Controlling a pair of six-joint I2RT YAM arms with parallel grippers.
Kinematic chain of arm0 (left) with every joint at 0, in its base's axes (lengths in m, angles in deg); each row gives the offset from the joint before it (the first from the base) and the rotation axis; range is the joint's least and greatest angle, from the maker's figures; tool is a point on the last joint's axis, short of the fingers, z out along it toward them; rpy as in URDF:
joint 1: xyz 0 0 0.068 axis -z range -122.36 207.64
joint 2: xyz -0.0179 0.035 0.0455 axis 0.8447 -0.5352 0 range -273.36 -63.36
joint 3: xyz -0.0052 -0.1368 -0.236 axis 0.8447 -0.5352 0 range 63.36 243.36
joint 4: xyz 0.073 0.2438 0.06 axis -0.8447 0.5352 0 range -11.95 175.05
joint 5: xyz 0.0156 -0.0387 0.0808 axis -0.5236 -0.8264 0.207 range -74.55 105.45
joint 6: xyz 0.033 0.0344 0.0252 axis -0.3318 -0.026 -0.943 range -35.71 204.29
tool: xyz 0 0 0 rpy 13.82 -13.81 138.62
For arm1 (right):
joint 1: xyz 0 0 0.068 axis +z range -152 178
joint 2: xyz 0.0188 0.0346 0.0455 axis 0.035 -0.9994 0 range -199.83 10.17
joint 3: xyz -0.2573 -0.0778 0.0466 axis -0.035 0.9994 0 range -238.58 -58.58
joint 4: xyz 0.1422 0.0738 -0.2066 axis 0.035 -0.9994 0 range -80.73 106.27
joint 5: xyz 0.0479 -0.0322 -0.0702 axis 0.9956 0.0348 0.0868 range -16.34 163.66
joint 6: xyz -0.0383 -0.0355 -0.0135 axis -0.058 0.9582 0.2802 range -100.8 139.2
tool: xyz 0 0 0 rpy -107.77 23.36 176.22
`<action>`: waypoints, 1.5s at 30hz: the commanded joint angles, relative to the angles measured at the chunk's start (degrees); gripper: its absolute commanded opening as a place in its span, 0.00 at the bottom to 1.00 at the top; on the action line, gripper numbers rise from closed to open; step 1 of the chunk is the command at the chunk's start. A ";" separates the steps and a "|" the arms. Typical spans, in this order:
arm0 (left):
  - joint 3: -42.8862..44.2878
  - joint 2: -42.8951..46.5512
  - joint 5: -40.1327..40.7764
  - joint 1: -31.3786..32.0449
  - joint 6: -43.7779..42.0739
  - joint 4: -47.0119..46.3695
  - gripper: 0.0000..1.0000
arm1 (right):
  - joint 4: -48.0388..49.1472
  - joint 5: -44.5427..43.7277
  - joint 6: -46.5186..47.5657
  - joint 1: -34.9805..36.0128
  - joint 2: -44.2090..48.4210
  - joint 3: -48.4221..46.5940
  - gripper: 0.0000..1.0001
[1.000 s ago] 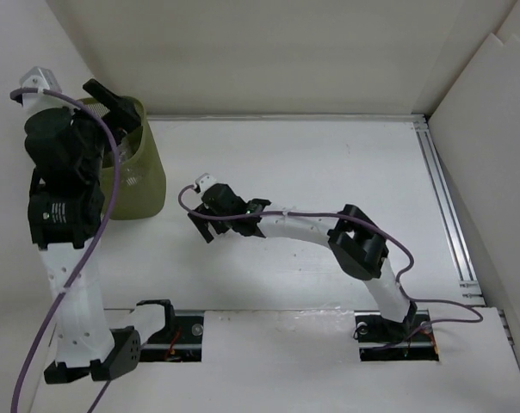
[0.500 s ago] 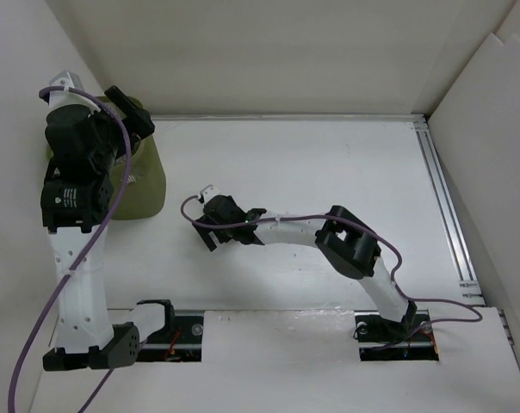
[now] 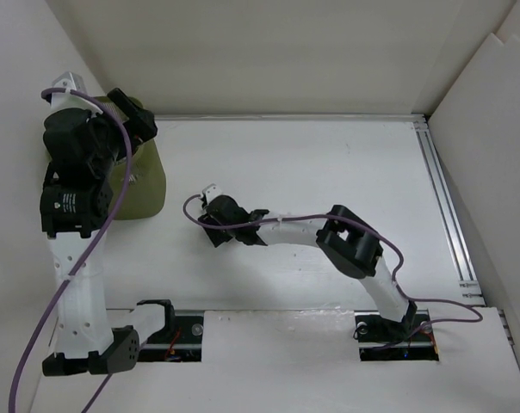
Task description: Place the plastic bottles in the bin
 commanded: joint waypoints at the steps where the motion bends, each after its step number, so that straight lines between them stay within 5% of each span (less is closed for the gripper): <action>1: -2.69 0.53 -6.21 1.25 -1.79 -4.75 1.00 | -0.95 -0.46 0.06 -0.68 4.28 4.64 0.00; 7: -4.53 -4.30 -12.36 11.01 -4.17 -6.08 1.00 | 0.99 -6.96 8.40 -5.07 21.67 19.46 0.00; 11: -11.57 -3.77 -18.35 13.11 -0.83 -13.38 1.00 | 0.99 -10.75 23.14 -8.05 38.46 27.13 0.00; 15: -16.39 -5.00 -24.66 18.56 1.45 -22.66 1.00 | 7.98 -4.26 34.66 -12.71 57.50 34.16 0.00; 19: -21.23 -5.53 -33.46 26.21 5.49 -36.10 1.00 | 11.01 12.06 39.87 -17.90 68.34 37.43 0.00; 28: -17.56 -10.97 -33.92 41.67 5.59 -50.47 1.00 | 11.01 20.97 41.99 -17.38 75.66 36.20 0.00; 38: -15.09 -15.28 -33.91 42.83 6.38 -48.99 0.99 | 12.06 19.75 42.52 -14.57 76.90 36.73 0.00; 43: -11.32 -16.61 -33.91 42.83 5.86 -44.07 0.12 | 12.59 17.47 42.52 -14.57 76.90 36.20 0.00; 45: -10.09 -17.13 -33.39 42.83 5.85 -43.01 0.01 | 12.59 16.76 43.04 -14.57 76.90 36.20 0.02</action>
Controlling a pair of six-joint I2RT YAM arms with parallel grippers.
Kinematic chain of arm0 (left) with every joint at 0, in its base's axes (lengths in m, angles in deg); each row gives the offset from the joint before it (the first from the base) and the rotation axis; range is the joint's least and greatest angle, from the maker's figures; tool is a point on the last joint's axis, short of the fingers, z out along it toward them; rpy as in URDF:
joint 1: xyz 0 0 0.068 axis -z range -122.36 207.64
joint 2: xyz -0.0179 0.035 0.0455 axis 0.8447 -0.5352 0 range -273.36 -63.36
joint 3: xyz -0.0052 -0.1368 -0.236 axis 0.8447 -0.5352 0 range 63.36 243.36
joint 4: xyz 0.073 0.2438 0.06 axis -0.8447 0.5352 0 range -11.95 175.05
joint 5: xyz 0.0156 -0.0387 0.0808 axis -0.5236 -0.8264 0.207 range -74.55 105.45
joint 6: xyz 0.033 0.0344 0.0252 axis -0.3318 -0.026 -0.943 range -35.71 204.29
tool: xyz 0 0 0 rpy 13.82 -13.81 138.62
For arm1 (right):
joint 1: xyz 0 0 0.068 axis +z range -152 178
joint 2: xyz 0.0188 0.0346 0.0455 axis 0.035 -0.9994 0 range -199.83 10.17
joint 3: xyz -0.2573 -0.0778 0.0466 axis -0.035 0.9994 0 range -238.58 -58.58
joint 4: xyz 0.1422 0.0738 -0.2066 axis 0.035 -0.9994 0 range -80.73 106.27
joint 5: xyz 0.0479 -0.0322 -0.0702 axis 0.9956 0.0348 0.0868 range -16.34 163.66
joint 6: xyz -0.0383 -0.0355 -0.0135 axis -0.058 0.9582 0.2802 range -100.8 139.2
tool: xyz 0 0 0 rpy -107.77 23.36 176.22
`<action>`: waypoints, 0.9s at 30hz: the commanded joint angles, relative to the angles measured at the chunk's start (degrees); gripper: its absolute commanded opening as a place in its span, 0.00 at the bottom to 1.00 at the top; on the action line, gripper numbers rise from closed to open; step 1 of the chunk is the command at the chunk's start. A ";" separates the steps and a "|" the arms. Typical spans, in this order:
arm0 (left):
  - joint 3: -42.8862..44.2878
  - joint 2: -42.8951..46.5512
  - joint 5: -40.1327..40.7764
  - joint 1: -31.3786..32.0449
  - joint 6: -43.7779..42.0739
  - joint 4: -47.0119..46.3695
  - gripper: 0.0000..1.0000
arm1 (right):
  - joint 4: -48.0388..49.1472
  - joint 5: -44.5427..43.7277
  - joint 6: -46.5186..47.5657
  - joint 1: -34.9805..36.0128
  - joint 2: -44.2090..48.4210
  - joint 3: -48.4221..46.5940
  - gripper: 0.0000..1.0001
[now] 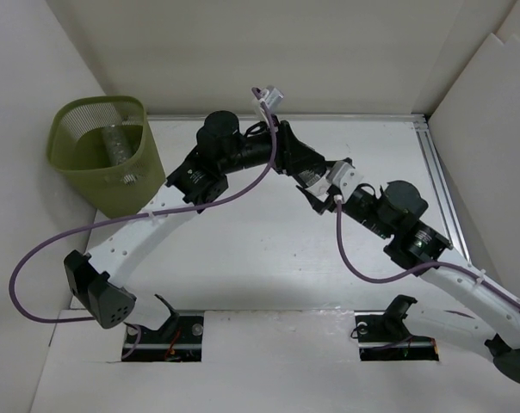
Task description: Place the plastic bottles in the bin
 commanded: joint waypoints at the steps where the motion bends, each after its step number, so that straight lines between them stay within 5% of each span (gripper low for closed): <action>1: 4.39 -0.17 0.08 0.08 -0.77 1.17 0.00 | 3.21 0.26 0.82 -0.33 0.86 -1.50 0.13; 2: 5.44 -0.17 1.91 0.08 -0.77 1.95 0.00 | 3.21 0.26 0.82 -1.04 0.34 -1.51 0.32; 3: 6.14 -0.17 2.54 -0.96 -0.77 2.57 0.00 | 3.21 0.26 0.82 -1.04 0.33 -1.51 0.66; 5: 6.85 0.53 2.54 -4.48 1.07 2.58 0.00 | 3.21 0.26 0.82 -2.44 -0.19 -1.51 0.99; 11: 16.50 0.54 5.27 -21.16 6.43 9.69 0.00 | 1.89 2.90 0.29 -7.64 -0.72 3.49 0.99; 15: 28.09 -1.66 9.21 -40.11 7.66 19.33 0.00 | 1.89 4.04 -0.23 -8.95 -1.24 6.31 0.99; 18: 27.43 -2.19 17.38 -48.32 10.12 22.96 0.00 | 1.89 4.57 -0.23 -8.95 -1.25 7.89 0.99; 22: 22.07 -2.19 18.80 -64.39 14.61 25.69 0.00 | 1.89 5.18 -0.76 -8.95 -1.25 9.39 0.99; 27: 24.95 -8.07 21.09 -66.98 10.05 28.24 0.01 | 1.89 6.76 -0.76 -8.95 0.25 9.39 0.99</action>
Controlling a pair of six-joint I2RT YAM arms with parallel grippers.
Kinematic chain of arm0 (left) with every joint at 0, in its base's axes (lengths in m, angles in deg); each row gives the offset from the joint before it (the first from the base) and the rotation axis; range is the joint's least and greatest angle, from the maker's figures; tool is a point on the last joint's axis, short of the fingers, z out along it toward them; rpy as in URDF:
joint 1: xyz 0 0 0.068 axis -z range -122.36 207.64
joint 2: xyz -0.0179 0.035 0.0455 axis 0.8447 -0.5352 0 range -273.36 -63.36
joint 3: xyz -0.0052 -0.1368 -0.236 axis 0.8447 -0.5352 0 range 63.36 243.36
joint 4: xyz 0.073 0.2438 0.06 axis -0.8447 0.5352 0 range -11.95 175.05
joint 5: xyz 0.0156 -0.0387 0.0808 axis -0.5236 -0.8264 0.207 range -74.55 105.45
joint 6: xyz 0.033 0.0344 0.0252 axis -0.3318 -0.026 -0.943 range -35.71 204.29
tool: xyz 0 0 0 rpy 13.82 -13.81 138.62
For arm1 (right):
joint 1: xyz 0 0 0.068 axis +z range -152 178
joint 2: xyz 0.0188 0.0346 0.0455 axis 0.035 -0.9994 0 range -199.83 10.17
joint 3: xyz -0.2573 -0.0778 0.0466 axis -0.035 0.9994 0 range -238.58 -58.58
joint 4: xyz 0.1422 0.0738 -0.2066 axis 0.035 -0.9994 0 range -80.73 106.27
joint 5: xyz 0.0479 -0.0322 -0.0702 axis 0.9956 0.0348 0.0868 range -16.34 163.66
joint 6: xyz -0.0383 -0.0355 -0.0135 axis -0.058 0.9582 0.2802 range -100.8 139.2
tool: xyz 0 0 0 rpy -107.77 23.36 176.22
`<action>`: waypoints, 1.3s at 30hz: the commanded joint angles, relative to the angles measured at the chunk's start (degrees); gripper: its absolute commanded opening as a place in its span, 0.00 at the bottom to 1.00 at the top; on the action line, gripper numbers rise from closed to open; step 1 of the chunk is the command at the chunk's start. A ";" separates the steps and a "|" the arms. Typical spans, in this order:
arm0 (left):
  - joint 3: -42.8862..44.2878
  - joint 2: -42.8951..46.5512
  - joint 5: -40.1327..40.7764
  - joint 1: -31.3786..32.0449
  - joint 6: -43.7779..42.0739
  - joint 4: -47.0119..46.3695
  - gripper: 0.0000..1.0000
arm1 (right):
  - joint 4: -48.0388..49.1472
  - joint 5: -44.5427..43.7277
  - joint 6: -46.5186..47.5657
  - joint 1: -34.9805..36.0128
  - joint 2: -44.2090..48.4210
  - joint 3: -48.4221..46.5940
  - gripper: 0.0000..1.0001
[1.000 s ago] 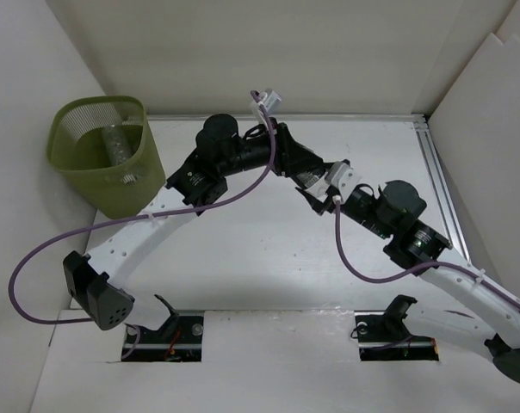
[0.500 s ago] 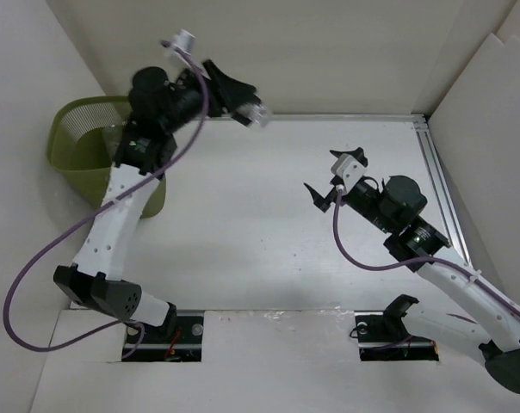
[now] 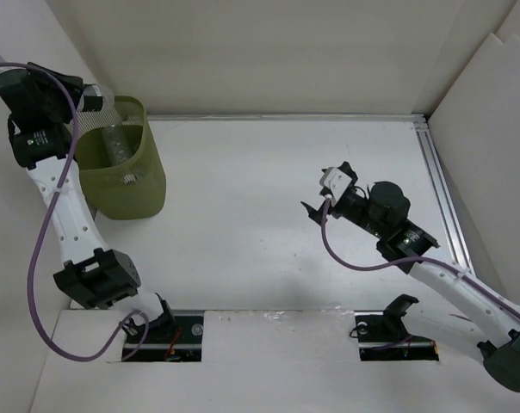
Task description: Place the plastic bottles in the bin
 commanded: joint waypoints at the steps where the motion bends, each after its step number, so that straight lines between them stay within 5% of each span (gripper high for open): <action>1: 3.25 -3.07 2.31 0.80 -1.87 3.60 0.10 | 2.40 2.15 -0.74 -0.30 2.65 -0.12 0.99; 2: 3.26 -4.39 2.32 0.80 -2.65 4.22 0.35 | 2.40 2.15 -0.74 -0.30 3.18 -0.12 0.99; 3: 3.95 -4.40 3.97 0.80 -3.27 5.01 0.77 | 1.87 2.15 -0.74 -0.30 3.18 -0.12 0.99; 4: 3.96 -4.40 3.99 0.80 -3.80 5.02 1.00 | 1.17 2.15 -0.74 -0.30 3.18 -1.42 0.99; 9: 5.97 -4.40 5.38 0.80 -5.12 7.30 1.00 | -7.69 -2.23 0.40 -0.30 3.80 -7.83 0.99; 15: 3.36 5.33 6.53 2.29 -11.53 9.33 1.00 | -32.91 -18.75 4.53 -0.30 4.41 -27.22 0.99; 22: -22.82 35.29 -4.44 5.19 -15.76 0.45 1.00 | -50.32 -28.51 8.92 -0.30 7.48 -46.23 0.99; 27: -30.65 52.71 -9.98 5.98 -18.30 4.30 1.00 | -57.62 -30.71 8.93 -0.30 14.67 -50.38 0.99; 30: -31.37 60.43 -5.34 7.91 -18.83 7.47 1.00 | -60.26 -33.09 7.70 -0.30 18.55 -52.76 0.99; 39: -29.87 63.45 -4.01 12.66 -19.54 13.28 1.00 | -63.79 -34.94 4.80 -0.30 21.81 -53.30 0.99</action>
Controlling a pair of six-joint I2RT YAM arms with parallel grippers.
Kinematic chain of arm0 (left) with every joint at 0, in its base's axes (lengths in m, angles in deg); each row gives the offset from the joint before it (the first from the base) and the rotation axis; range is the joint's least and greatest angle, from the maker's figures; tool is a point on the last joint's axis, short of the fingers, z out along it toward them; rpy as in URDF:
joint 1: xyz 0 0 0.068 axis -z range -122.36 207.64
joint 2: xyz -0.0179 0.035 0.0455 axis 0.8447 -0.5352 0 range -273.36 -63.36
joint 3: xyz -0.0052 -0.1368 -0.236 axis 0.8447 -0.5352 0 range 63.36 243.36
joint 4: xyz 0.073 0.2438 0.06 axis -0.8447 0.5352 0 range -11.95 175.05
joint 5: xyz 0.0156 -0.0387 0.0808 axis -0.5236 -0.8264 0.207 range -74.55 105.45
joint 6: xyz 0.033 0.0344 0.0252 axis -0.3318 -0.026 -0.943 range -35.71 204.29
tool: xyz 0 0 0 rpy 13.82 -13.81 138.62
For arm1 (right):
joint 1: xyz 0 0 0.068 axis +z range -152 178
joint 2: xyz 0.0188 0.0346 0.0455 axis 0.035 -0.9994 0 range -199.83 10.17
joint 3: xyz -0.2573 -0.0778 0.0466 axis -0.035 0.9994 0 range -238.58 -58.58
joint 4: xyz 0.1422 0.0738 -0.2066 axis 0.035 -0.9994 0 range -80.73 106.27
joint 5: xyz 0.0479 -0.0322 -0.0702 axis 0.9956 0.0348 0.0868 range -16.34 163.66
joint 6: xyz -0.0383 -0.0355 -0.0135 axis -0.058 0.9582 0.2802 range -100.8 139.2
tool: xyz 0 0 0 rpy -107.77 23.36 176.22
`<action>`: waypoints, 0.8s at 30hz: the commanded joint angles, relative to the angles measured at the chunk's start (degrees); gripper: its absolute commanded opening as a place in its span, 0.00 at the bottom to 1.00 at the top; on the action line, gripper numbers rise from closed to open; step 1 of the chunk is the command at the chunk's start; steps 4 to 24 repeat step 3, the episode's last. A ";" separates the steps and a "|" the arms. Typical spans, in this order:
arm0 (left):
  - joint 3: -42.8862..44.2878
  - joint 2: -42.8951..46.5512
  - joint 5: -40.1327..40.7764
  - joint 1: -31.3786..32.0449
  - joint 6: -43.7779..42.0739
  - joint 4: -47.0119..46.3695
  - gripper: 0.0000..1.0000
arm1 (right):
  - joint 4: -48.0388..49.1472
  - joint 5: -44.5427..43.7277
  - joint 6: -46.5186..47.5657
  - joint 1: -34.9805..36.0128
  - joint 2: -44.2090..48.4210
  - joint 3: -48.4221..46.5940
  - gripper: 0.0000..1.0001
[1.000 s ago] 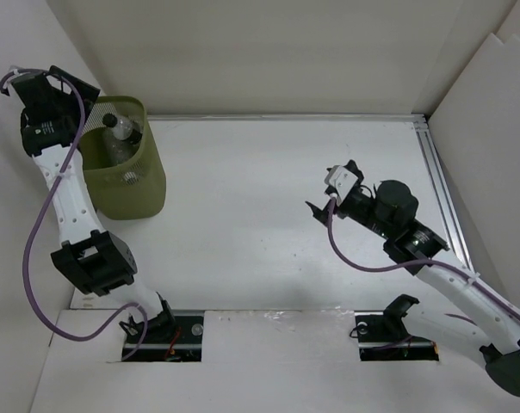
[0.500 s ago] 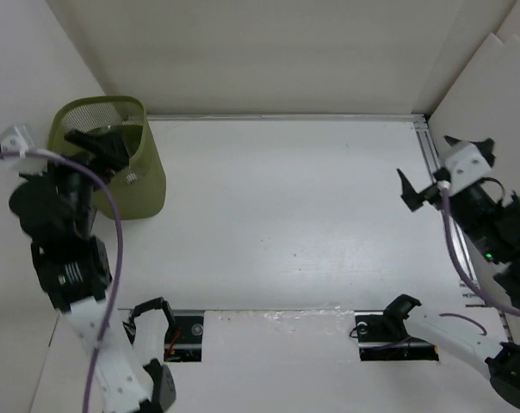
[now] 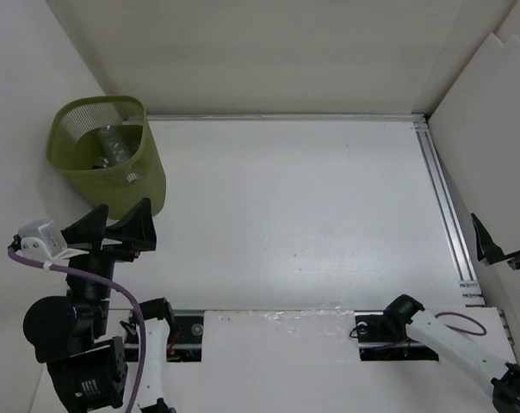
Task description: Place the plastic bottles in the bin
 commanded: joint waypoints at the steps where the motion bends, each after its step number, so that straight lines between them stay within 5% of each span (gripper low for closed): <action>1: -0.85 -0.72 0.49 0.73 -1.83 1.00 1.00 | -2.30 -2.39 -1.61 -0.30 -0.35 1.22 0.99; 24: -1.38 -0.72 0.49 1.35 -1.83 1.00 1.00 | -1.78 -2.39 -1.61 -0.30 -0.35 1.84 0.99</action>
